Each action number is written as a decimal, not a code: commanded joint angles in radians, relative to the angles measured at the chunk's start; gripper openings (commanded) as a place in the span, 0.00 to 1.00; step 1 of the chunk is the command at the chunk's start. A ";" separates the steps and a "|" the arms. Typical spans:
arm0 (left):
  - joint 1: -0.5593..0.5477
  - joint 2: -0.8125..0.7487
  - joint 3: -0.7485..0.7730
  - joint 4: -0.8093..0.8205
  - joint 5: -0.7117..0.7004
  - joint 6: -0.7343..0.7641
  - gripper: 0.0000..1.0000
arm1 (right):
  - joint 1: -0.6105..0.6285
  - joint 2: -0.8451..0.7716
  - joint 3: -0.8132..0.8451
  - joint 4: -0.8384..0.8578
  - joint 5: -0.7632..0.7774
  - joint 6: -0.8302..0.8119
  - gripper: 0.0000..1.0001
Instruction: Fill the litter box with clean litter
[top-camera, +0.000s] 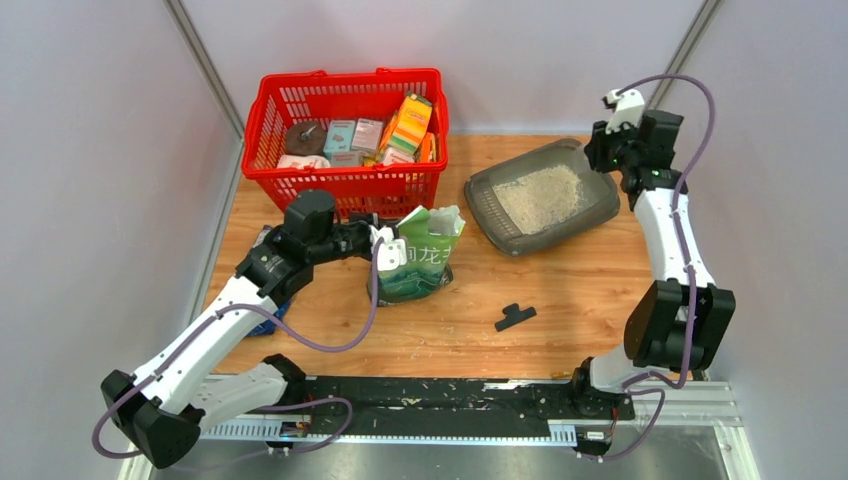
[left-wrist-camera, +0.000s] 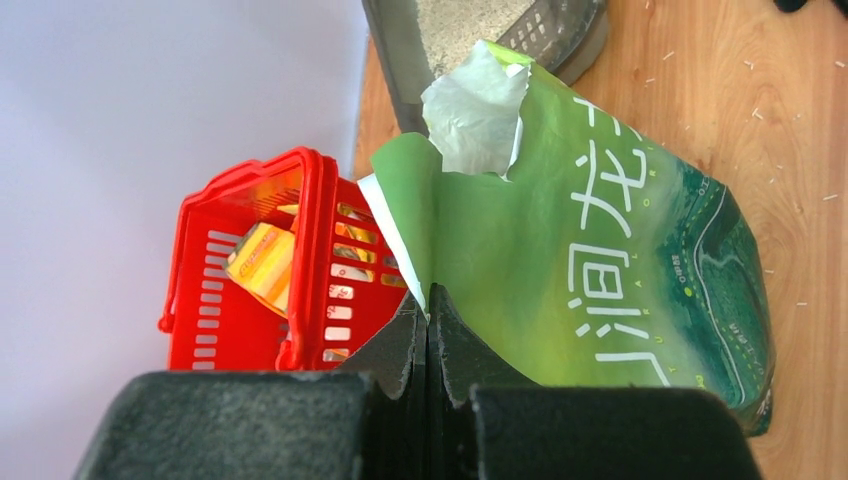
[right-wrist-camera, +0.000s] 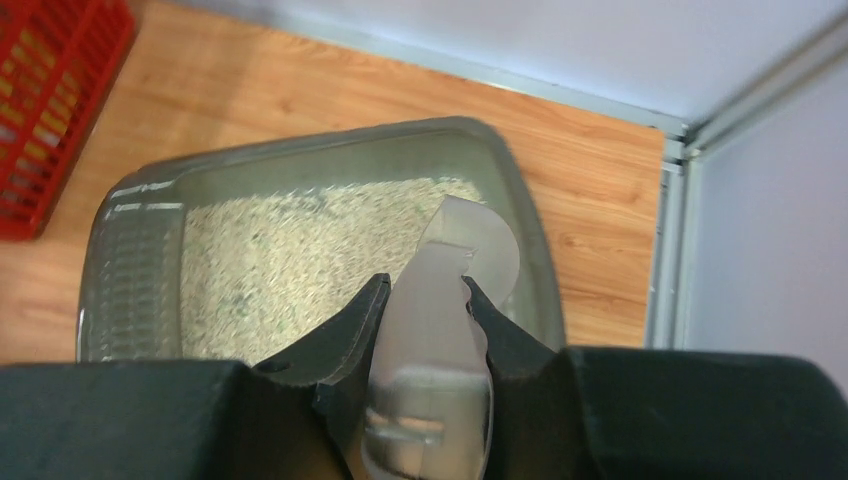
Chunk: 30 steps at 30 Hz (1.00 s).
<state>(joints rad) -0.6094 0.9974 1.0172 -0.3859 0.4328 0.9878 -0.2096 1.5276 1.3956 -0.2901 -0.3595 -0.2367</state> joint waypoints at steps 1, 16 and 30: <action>-0.004 -0.066 0.006 0.188 0.018 -0.040 0.00 | 0.039 -0.055 -0.017 -0.030 0.083 -0.106 0.00; -0.004 -0.082 -0.017 0.272 -0.015 -0.357 0.00 | 0.196 -0.216 0.057 -0.365 -0.237 0.211 0.00; -0.004 -0.091 -0.023 0.269 -0.045 -0.425 0.00 | 0.361 -0.074 -0.099 -0.836 -0.538 -0.150 0.08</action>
<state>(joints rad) -0.6102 0.9615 0.9684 -0.2760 0.3817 0.5903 0.1097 1.3975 1.3190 -0.9974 -0.9058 -0.2432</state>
